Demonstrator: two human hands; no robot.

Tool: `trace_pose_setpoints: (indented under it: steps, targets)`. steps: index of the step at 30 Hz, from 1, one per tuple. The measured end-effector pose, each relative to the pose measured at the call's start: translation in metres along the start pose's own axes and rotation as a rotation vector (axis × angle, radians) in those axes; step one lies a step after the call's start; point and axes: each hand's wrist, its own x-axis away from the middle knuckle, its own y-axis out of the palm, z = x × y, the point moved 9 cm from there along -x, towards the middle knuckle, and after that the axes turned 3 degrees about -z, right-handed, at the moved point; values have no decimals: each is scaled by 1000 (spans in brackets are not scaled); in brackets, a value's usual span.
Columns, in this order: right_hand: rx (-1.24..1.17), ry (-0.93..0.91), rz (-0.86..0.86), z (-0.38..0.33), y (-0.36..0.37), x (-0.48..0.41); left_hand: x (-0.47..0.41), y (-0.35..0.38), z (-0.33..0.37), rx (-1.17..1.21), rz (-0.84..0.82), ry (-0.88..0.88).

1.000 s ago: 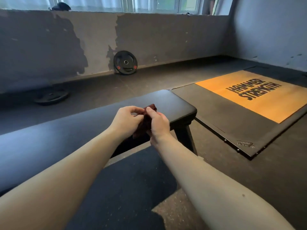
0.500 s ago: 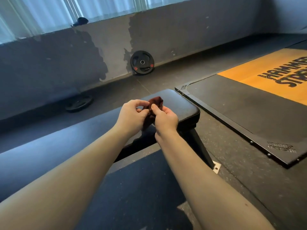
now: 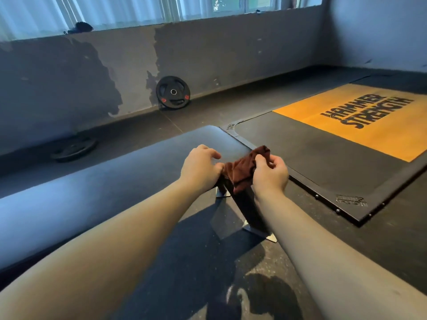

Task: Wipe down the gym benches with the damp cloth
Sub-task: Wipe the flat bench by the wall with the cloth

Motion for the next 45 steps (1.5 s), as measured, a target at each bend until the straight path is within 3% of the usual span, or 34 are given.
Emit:
trace_pose_setpoints:
  steps: [7,13,20,25,35,45]
  targets:
    - [-51,88,211,22,-23,-5,-8,10,-35,-145,-79,-64]
    - [36,99,178,43,-22,-7,-9,12,-42,-109,-153,-70]
    - [-40,106,136,48,14,-14,-14,6,-43,-44,-371,-47]
    - [2,80,36,51,37,-17,-13,11,-49,37,-370,-65]
    - [-21,33,167,56,27,-22,-12,11,-48,37,-342,-26]
    - [19,15,44,73,47,7,-15,13,-57,-76,-243,33]
